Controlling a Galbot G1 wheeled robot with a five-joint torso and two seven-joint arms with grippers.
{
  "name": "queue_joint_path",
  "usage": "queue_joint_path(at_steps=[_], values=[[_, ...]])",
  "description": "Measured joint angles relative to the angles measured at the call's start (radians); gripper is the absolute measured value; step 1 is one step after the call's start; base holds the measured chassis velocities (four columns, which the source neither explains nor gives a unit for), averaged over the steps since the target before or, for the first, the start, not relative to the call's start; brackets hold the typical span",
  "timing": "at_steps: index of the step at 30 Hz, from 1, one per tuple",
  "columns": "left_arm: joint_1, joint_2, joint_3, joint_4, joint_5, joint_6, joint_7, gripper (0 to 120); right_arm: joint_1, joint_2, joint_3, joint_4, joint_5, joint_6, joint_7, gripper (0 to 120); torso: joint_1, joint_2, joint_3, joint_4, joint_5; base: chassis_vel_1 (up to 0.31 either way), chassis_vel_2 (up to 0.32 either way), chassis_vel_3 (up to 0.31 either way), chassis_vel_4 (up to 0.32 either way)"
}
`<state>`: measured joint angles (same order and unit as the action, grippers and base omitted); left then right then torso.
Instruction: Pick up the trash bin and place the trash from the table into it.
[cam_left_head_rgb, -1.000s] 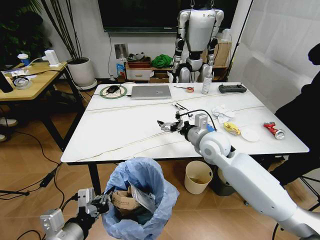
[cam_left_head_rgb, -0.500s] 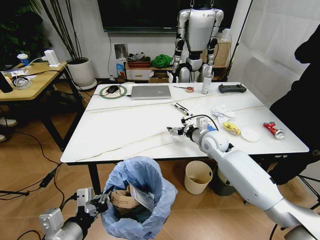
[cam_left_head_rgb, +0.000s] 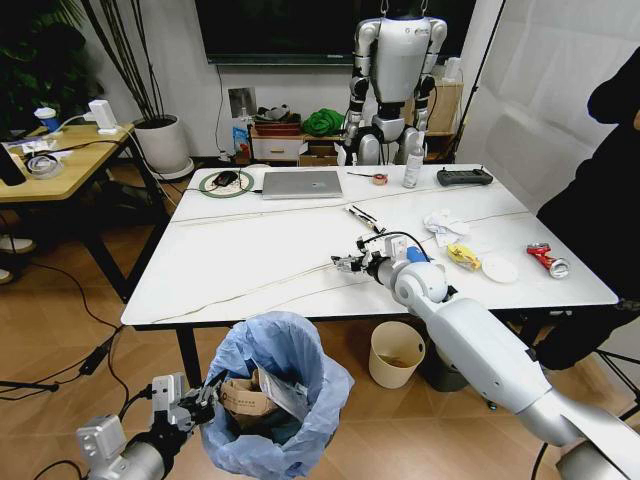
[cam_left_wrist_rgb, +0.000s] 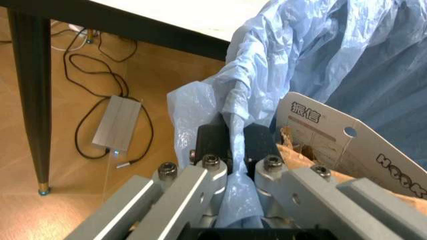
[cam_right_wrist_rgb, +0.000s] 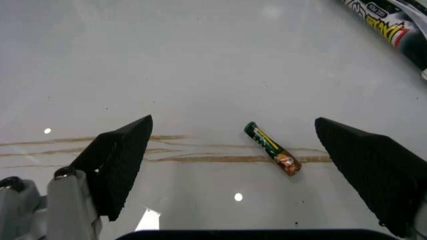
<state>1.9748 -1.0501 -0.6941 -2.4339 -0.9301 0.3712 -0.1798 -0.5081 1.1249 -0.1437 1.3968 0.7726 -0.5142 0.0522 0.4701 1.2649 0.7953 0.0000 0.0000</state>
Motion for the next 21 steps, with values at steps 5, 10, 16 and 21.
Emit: queue_joint_path(at_steps=[5, 10, 16, 21], values=[[0.001, -0.001, 0.0, 0.0, 0.0, 0.0, 0.0, 0, -0.004, -0.008, 0.002, -0.009, -0.017, 0.003, -0.002, 91, 0.0, 0.0, 0.0, -0.0001, 0.0, 0.0, 0.0, 0.0, 0.0], [0.003, -0.001, 0.001, -0.001, 0.002, 0.0, 0.0, 0, -0.011, -0.013, 0.002, -0.011, -0.027, 0.004, -0.004, 91, 0.0, 0.0, 0.0, 0.0, 0.0, 0.0, 0.0, 0.0, 0.0], [0.004, -0.002, 0.001, -0.003, 0.004, -0.001, 0.0, 0, -0.015, -0.012, 0.002, -0.015, -0.038, 0.007, -0.005, 92, 0.0, 0.0, 0.0, 0.0, 0.0, 0.0, 0.0, 0.0, 0.0], [0.005, -0.004, 0.002, -0.003, 0.006, -0.001, 0.001, 0, -0.016, -0.008, 0.002, -0.022, -0.046, 0.01, -0.006, 91, 0.0, 0.0, 0.0, 0.0, 0.0, 0.0, 0.0, 0.0, 0.0]])
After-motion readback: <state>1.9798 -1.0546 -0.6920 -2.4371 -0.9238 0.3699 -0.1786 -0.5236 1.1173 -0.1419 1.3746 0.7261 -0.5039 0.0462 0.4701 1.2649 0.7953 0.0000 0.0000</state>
